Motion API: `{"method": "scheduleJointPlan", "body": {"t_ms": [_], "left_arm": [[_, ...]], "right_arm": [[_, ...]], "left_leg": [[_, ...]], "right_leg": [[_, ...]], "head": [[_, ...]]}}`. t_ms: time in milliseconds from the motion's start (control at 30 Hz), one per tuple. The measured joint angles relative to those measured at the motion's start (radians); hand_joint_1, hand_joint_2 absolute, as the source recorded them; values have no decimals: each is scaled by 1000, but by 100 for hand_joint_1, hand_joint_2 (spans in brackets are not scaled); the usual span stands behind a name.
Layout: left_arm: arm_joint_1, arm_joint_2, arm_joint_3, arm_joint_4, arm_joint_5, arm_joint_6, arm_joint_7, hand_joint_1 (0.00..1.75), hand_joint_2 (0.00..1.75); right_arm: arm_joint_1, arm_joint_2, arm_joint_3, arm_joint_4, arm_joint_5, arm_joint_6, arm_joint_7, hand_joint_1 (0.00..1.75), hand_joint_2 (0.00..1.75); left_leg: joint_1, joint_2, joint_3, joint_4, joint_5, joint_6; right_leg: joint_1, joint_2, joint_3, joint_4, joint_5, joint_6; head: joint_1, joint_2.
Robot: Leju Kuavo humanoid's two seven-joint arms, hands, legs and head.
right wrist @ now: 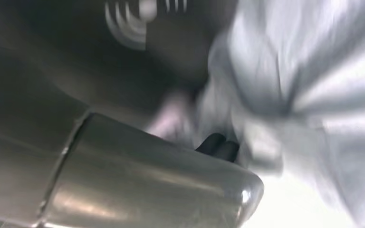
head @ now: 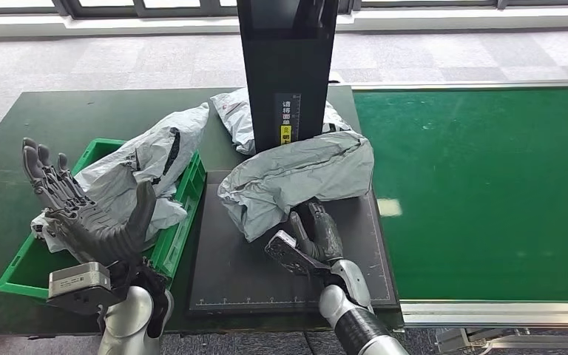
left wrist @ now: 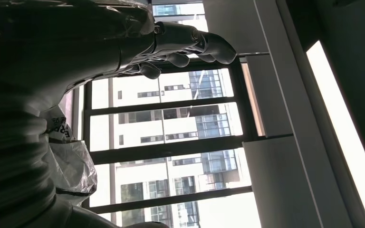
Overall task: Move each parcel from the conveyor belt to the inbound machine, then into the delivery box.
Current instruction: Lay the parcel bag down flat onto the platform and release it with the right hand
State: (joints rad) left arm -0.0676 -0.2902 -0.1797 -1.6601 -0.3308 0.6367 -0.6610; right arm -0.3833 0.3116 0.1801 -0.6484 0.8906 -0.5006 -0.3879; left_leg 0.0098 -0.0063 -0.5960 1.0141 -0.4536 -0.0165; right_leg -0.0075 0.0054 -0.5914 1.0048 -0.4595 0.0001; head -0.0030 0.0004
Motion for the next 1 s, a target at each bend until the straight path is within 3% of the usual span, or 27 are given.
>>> {"method": "scheduleJointPlan", "body": {"t_ms": [33, 167, 300, 433, 633, 767, 867, 933, 1000], "left_arm": [[1, 0, 0, -3, -5, 0, 2, 0, 175], [2, 0, 1, -16, -20, -4, 9, 0, 175], [3, 0, 1, -22, -34, -22, 22, 0, 175], [3, 0, 1, -22, -45, -45, 34, 0, 175], [4, 0, 1, -26, -48, -51, 33, 0, 175], [5, 0, 2, -33, -51, -54, 31, 0, 175], [4, 0, 1, -33, -66, -89, 36, 0, 175], [-1, 0, -7, -14, -88, -160, 49, 0, 175], [-15, 0, -23, 26, -111, -227, 60, 0, 175]], "right_arm": [[26, -4, 2, -56, 45, -22, 24, 0, 0], [135, -20, 3, -306, 214, -10, 120, 0, 175], [225, -33, 18, -498, 273, 94, 139, 0, 0], [273, -46, 43, -602, 161, 212, 46, 0, 0], [287, -63, 52, -654, 17, 277, -61, 0, 0], [293, -68, 52, -688, -16, 245, -116, 0, 175], [307, -66, 49, -749, 4, 77, -156, 0, 175], [326, -53, 31, -814, 24, -79, -209, 0, 175], [346, -34, 0, -892, 33, -175, -271, 0, 175]], "left_leg": [[0, 0, 0, 0, 0, 0], [0, 0, 0, 0, -1, -1], [0, 0, 0, 0, -2, -1], [0, 0, 0, 0, -2, -1], [0, 0, 1, 0, -2, -1], [0, 0, 1, 0, -2, -1], [0, 0, 1, 0, -2, -1], [0, 0, 1, 0, -2, -1], [0, 0, 1, 0, -2, -1]], "right_leg": [[0, 0, 0, 0, 0, 0], [0, -1, 0, 0, -1, 0], [0, -1, 0, 0, -1, -1], [0, 0, 0, 0, -1, -1], [0, 0, 1, 0, -1, -1], [0, 0, 1, 0, -1, -1], [0, 0, 0, 0, -1, -1], [0, 0, 0, 0, -1, -1], [0, 0, 0, 0, -2, 0]], "head": [[0, 0], [0, 0], [0, 0], [0, 0], [0, 0], [0, 0], [0, 0], [0, 0], [0, 0]]}}
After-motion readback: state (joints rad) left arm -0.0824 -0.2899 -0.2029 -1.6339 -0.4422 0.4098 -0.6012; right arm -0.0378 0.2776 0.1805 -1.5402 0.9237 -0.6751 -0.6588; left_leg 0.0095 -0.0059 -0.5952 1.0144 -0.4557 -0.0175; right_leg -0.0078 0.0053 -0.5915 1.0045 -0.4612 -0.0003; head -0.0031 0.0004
